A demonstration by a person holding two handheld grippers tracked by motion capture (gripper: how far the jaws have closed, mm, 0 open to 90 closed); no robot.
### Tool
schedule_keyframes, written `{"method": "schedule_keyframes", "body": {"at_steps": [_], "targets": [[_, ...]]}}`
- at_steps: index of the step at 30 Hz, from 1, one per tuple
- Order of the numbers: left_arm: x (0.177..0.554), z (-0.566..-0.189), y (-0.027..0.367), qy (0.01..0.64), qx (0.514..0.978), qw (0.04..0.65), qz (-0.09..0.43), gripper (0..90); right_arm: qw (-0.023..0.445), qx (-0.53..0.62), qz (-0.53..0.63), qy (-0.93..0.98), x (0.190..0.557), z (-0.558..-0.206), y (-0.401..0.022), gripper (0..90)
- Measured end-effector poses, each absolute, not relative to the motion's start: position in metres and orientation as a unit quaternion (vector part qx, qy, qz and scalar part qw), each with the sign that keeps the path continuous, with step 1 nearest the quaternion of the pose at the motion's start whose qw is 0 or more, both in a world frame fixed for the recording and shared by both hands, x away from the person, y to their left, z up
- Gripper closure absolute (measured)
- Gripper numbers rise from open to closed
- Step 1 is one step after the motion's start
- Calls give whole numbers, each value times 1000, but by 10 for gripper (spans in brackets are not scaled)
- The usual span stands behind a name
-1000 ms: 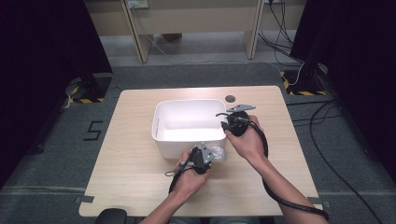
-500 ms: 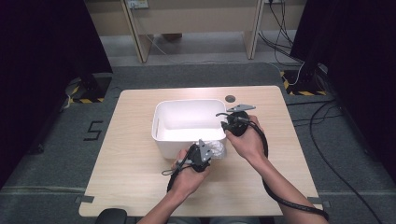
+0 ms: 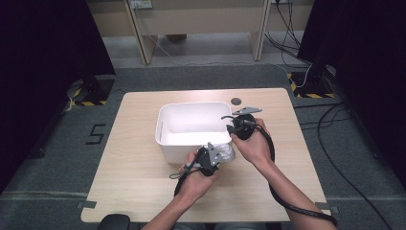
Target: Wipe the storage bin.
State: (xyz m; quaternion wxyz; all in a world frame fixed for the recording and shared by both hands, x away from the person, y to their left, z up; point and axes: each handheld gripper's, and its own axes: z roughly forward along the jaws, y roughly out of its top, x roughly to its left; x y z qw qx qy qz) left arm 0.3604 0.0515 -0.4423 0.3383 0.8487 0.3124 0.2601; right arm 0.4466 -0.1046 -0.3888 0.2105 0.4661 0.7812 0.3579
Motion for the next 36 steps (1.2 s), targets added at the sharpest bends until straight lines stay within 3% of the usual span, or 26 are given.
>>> {"method": "schedule_keyframes", "body": {"at_steps": [36], "targets": [[364, -450, 39, 306, 854, 333, 256, 772, 208, 464, 359, 783, 446, -390, -104, 715]]}}
